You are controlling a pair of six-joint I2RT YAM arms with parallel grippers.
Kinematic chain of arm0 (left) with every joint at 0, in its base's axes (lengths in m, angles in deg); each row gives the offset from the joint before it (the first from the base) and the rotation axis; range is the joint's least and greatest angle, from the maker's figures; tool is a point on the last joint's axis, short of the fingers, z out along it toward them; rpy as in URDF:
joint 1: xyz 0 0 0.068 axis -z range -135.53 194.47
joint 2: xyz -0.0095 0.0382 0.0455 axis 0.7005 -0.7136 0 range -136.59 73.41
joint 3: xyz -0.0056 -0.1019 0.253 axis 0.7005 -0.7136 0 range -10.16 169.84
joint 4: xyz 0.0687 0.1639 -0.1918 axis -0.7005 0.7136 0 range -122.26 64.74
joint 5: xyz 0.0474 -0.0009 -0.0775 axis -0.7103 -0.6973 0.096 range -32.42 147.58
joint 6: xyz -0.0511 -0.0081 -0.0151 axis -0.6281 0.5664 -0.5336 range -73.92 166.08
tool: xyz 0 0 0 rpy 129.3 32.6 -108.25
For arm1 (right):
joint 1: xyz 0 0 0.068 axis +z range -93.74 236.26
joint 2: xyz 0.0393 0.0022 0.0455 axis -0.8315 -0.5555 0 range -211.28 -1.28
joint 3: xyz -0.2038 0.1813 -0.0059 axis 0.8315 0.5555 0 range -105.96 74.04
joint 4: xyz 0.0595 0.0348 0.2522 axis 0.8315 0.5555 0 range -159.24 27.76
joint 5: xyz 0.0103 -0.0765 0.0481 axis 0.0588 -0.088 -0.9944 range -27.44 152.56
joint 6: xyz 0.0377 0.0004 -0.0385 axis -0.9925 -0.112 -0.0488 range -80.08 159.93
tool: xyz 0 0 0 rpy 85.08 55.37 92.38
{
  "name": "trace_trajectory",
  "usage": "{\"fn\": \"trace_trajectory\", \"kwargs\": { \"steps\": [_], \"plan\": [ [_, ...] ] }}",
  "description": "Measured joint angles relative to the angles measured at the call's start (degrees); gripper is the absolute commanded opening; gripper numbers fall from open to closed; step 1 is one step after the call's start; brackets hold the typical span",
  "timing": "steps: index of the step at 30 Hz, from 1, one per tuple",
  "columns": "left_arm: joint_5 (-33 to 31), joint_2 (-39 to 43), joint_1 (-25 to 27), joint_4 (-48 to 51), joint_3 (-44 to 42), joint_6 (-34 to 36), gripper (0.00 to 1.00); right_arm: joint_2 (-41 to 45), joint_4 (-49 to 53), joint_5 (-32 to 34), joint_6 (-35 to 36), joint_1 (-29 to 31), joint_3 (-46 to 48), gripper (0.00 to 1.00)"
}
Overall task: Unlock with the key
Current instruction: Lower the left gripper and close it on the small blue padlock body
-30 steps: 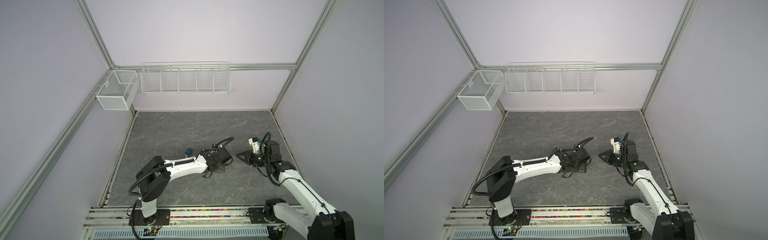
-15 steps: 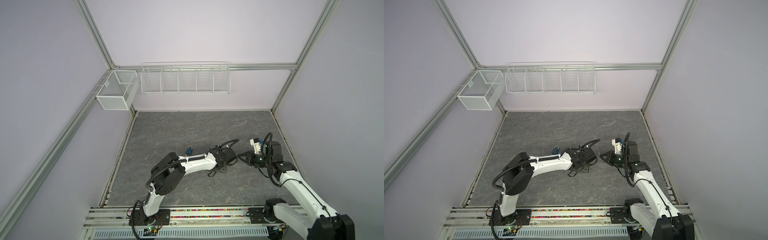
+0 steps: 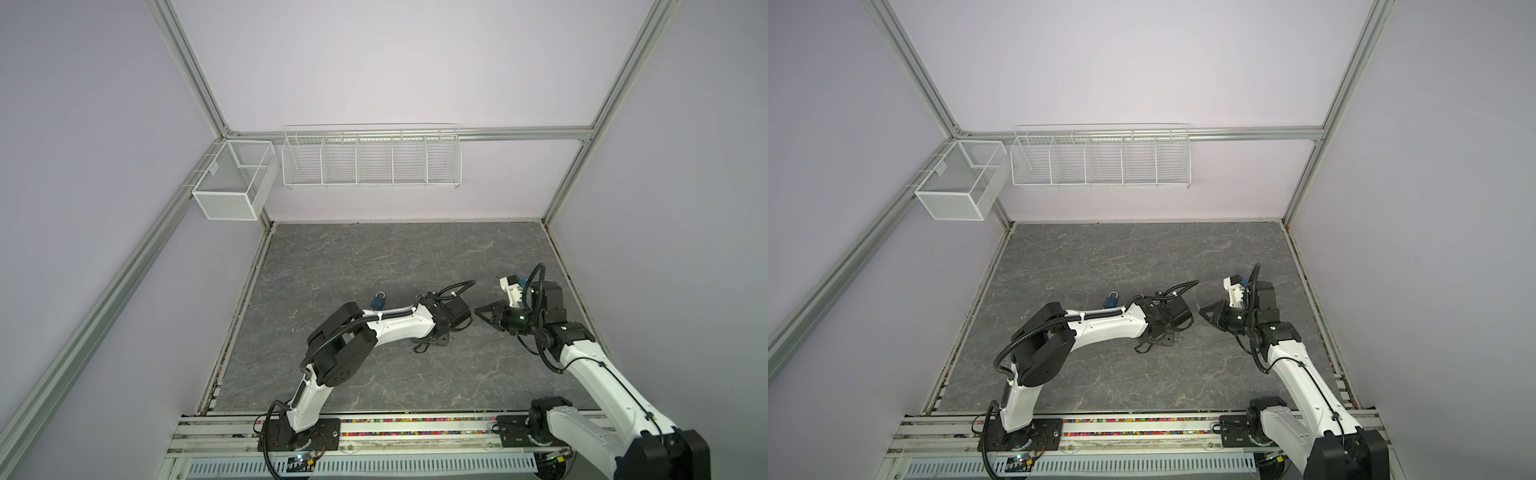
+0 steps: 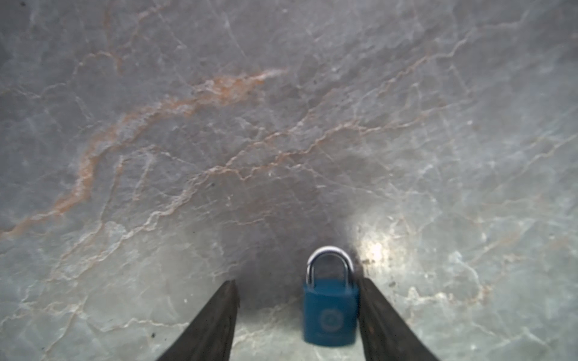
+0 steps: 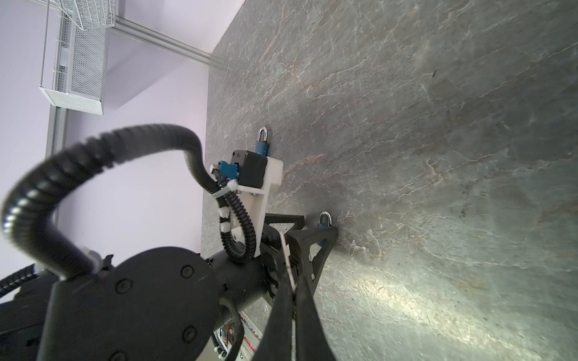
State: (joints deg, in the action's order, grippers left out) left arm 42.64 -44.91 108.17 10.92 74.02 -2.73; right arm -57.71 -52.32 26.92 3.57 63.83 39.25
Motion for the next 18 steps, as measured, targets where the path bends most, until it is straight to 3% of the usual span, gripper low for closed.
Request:
{"fn": "trace_trajectory", "kwargs": {
  "steps": [7,18],
  "plan": [
    [0.7,2.5,-0.4,-0.9,-3.8,0.1,0.55,-0.4,0.0,0.0,0.0,0.0,0.0,0.06],
    [3.5,2.3,-0.8,-1.5,-2.9,2.4,0.39,-0.8,0.0,0.0,0.0,0.0,0.0,0.06]
  ]
}}
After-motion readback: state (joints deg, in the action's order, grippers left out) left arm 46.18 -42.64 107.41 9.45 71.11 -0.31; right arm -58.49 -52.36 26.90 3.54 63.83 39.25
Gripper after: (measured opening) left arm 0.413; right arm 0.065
